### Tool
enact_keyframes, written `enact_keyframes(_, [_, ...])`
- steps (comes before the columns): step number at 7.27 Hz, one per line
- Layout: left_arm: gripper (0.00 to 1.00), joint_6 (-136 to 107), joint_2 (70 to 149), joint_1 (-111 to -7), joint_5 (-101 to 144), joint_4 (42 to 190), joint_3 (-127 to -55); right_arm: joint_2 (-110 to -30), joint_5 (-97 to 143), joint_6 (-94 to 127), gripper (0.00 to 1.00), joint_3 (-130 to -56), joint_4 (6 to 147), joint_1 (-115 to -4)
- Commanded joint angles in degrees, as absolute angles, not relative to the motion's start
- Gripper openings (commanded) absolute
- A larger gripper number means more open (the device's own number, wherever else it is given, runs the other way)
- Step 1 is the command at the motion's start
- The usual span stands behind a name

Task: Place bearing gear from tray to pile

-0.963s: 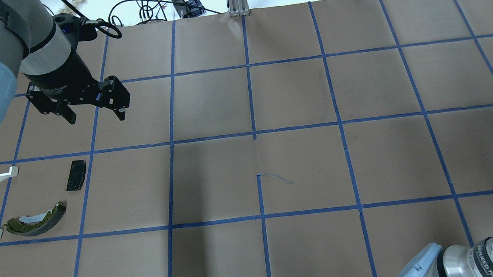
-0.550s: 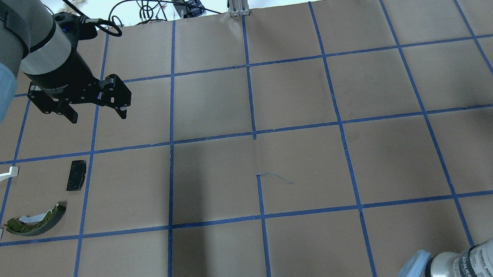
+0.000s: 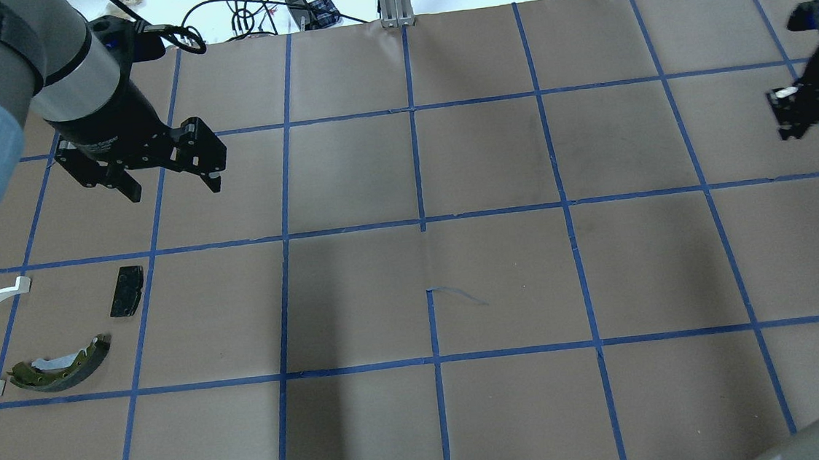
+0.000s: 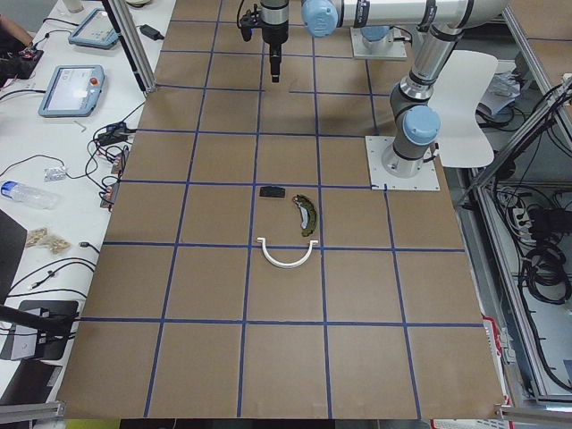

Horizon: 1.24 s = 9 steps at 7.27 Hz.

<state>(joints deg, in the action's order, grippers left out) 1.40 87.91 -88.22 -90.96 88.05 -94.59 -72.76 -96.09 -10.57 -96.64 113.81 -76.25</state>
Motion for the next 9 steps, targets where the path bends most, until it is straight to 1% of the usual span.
enact_keyframes(1, [1.00, 1.3, 88.2, -88.2, -91.0, 88.1, -94.7, -70.7, -95.9, 2.0, 0.00, -96.2, 114.2, -96.0])
enact_keyframes(4, [1.00, 1.3, 87.8, -88.2, -91.3, 88.1, -95.3, -66.5, -92.5, 9.9, 0.00, -96.6, 120.6, -111.8])
enact_keyframes(5, [1.00, 1.8, 87.9, -88.2, -91.8, 88.1, -95.3, -63.4, -92.5, 15.2, 0.02, -96.0, 126.1, -115.0])
enact_keyframes(6, [1.00, 2.1, 88.2, -88.2, -91.6, 88.0, -95.3, -61.7, -92.3, 18.2, 0.05, -96.4, 129.3, -117.4])
enact_keyframes(7, [1.00, 2.1, 88.1, -88.2, -91.7, 87.8, -95.4, -61.5, -92.1, 19.6, 0.14, -96.5, 129.4, -118.2])
enact_keyframes(8, [1.00, 2.1, 88.4, -88.2, -91.7, 87.8, -95.4, -61.7, -91.6, 20.0, 0.90, -96.5, 130.3, -118.3])
enact_keyframes(9, [1.00, 1.3, 88.5, -88.2, -91.3, 87.0, -95.4, -61.9, -91.5, 20.2, 1.00, -96.5, 130.7, -118.2])
